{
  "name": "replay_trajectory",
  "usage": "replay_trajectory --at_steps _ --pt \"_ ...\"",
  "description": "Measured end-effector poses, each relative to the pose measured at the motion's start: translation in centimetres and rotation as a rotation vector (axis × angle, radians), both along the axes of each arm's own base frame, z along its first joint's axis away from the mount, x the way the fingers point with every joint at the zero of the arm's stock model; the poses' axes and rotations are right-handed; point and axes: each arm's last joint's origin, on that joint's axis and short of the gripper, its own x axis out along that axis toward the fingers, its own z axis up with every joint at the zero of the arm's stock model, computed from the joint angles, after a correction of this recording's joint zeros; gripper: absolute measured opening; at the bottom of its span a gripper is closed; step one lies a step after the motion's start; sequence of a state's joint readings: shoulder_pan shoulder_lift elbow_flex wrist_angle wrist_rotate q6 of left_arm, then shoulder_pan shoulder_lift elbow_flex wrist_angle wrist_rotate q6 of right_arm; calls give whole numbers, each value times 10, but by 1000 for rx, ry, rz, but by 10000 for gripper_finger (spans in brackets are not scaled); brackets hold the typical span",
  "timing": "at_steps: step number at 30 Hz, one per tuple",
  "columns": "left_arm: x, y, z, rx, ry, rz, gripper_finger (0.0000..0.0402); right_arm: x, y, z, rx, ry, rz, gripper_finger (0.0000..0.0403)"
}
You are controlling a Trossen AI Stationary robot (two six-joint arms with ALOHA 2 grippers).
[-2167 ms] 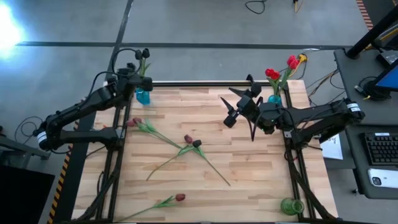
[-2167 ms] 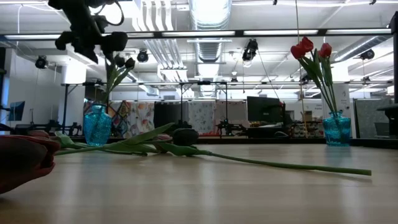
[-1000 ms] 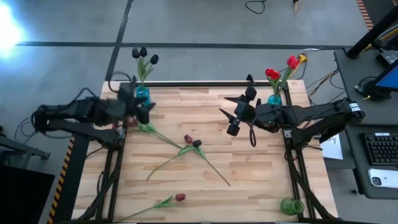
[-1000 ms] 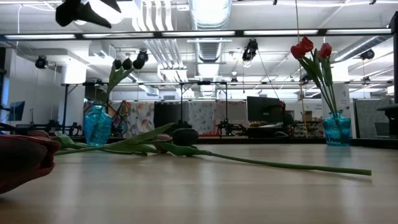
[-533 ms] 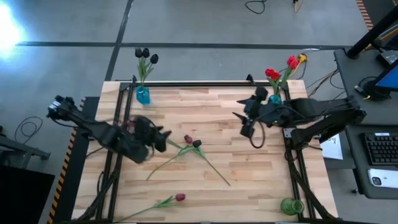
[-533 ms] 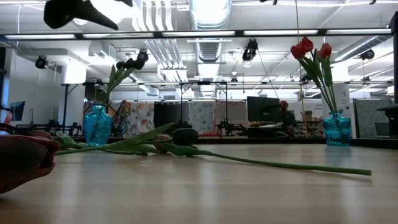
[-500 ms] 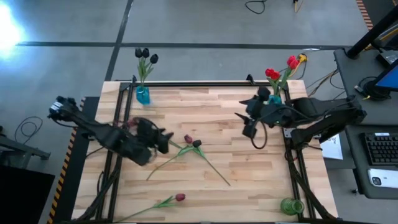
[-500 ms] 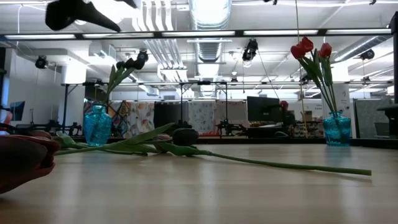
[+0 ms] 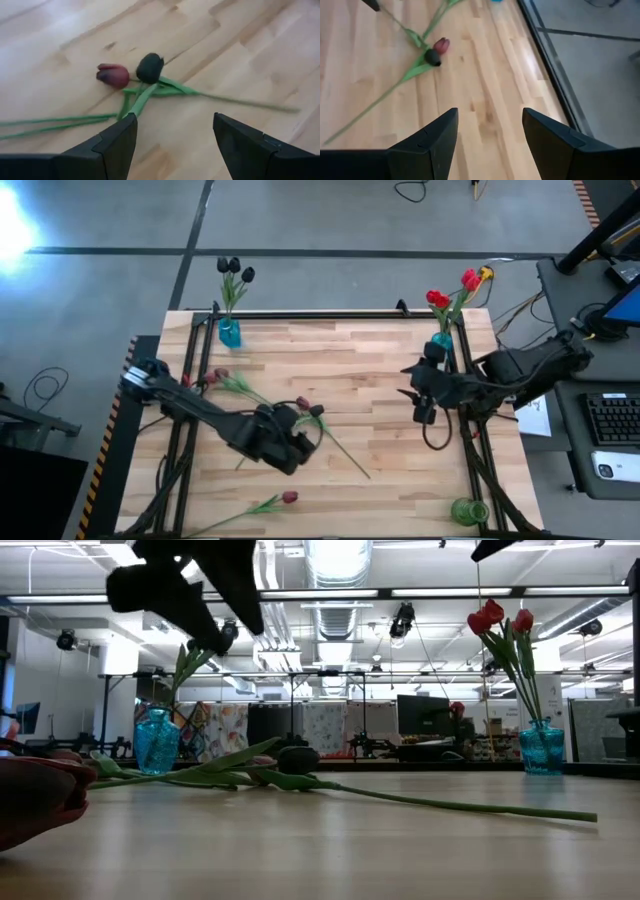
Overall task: Sort flowers into vase by color
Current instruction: Put the black tulip into the left blue vase
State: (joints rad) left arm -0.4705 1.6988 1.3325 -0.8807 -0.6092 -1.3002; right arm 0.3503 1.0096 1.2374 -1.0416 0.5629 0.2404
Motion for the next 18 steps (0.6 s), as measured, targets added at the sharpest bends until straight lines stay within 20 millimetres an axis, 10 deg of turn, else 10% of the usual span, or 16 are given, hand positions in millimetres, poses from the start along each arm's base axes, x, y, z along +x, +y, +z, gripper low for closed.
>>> replay_trajectory --at_steps 18 --pt "55 18 -41 -36 409 -140 245 -16 11 4 87 -42 41 215"
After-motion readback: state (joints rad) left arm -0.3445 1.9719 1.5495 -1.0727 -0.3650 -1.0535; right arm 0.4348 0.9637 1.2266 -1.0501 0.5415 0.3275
